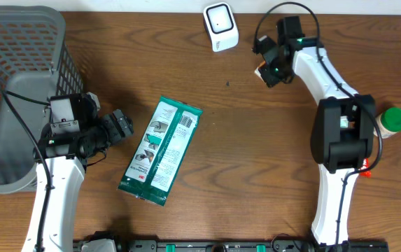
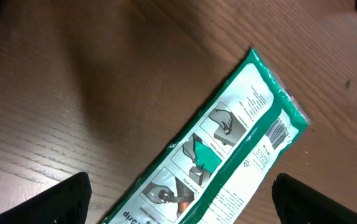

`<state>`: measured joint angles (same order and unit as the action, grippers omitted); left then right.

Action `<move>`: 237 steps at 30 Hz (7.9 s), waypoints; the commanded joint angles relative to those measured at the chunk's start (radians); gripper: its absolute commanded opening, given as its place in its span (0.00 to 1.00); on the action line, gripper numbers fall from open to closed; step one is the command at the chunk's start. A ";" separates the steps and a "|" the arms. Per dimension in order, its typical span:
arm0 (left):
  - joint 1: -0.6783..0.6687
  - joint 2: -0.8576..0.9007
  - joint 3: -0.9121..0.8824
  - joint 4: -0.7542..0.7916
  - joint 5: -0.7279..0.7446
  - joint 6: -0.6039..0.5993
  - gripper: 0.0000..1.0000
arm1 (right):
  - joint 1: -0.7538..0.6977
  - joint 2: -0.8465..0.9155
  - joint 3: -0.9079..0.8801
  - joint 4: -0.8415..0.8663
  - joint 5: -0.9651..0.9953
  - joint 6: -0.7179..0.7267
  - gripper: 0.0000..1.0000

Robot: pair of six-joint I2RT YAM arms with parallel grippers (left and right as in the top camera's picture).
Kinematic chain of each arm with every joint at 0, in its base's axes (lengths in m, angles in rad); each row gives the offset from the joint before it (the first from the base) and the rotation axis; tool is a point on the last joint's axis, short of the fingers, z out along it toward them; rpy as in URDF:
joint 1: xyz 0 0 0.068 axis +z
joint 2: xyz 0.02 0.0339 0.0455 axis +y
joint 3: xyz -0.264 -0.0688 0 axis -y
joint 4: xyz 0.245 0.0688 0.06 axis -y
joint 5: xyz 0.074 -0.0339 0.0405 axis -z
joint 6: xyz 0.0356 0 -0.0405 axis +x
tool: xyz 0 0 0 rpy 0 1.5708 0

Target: Scan the item barcode

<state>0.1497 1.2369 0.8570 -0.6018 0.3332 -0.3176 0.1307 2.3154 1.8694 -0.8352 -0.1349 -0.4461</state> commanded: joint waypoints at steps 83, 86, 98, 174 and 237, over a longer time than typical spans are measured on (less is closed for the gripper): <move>0.009 0.004 0.006 -0.003 -0.013 -0.013 0.93 | -0.122 -0.189 0.255 1.362 -1.179 1.949 0.02; 0.009 0.004 0.006 -0.003 -0.013 -0.013 0.93 | -0.138 -0.247 0.255 1.353 -1.180 1.950 0.01; 0.009 0.004 0.006 -0.003 -0.013 -0.013 0.93 | -0.254 -0.390 0.227 1.340 -1.361 1.949 0.02; 0.009 0.004 0.006 -0.003 -0.013 -0.013 0.93 | -0.197 -0.609 -0.842 0.159 -0.371 0.610 0.99; -0.402 0.502 -0.089 0.165 0.130 -0.065 0.72 | -0.050 -0.609 -0.918 0.375 -0.341 0.662 0.99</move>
<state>-0.1947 1.6718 0.8261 -0.4355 0.4950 -0.3496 0.0772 1.7046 0.9535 -0.4595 -0.4911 0.2054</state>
